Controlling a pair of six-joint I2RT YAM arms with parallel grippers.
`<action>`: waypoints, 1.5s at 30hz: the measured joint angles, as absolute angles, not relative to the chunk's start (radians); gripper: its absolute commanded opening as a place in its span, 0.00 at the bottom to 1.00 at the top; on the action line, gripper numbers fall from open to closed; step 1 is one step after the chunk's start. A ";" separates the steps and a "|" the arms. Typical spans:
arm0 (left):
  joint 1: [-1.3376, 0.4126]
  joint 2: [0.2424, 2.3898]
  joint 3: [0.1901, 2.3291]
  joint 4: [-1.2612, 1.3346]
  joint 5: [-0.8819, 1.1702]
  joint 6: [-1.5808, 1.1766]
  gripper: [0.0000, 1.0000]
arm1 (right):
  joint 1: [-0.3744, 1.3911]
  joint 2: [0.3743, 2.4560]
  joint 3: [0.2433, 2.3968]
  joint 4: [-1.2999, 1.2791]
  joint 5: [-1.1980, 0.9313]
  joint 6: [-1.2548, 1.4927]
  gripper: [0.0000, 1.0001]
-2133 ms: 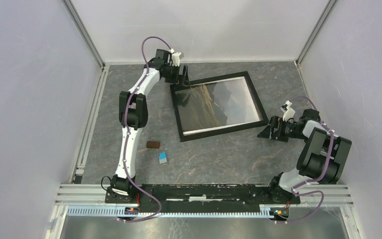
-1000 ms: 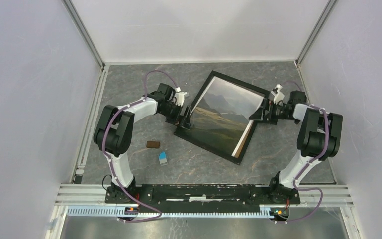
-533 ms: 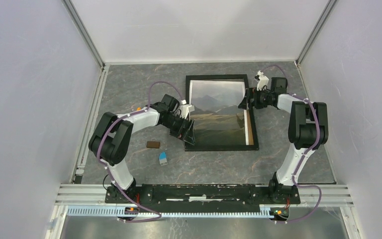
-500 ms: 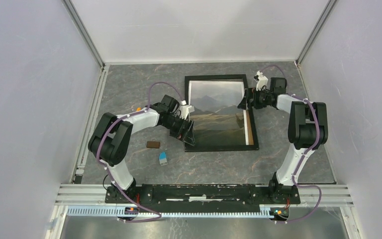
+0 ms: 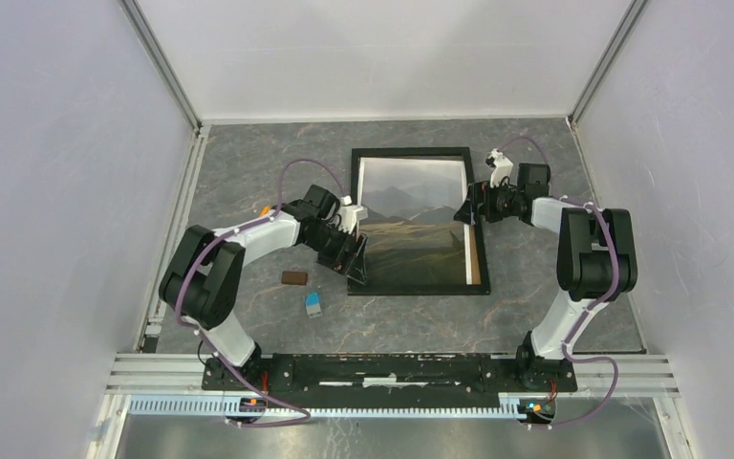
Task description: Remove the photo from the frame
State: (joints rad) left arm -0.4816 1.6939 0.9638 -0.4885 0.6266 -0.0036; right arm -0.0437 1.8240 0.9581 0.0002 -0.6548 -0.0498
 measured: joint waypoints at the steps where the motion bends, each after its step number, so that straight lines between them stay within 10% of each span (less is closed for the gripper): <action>1: -0.481 1.680 0.960 -0.497 0.613 0.004 0.91 | -0.043 1.817 0.955 -0.011 -0.655 -0.051 0.98; 18: -0.606 1.401 1.074 -0.640 0.360 0.269 1.00 | -0.256 1.746 0.970 -0.395 -0.784 -0.184 0.98; 31: -1.028 1.761 1.338 -0.690 0.080 0.393 0.81 | -0.258 1.572 0.824 -0.431 -0.838 -0.281 0.98; 45: -1.080 1.951 1.478 -0.700 0.042 0.398 0.73 | -0.282 1.557 0.822 -0.427 -0.847 -0.304 0.98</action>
State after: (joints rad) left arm -1.0798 1.9514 1.4776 -0.6998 0.0422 0.3985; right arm -0.2825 1.5566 0.8215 -0.4274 -0.8471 -0.3042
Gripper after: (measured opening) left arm 0.732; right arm 0.979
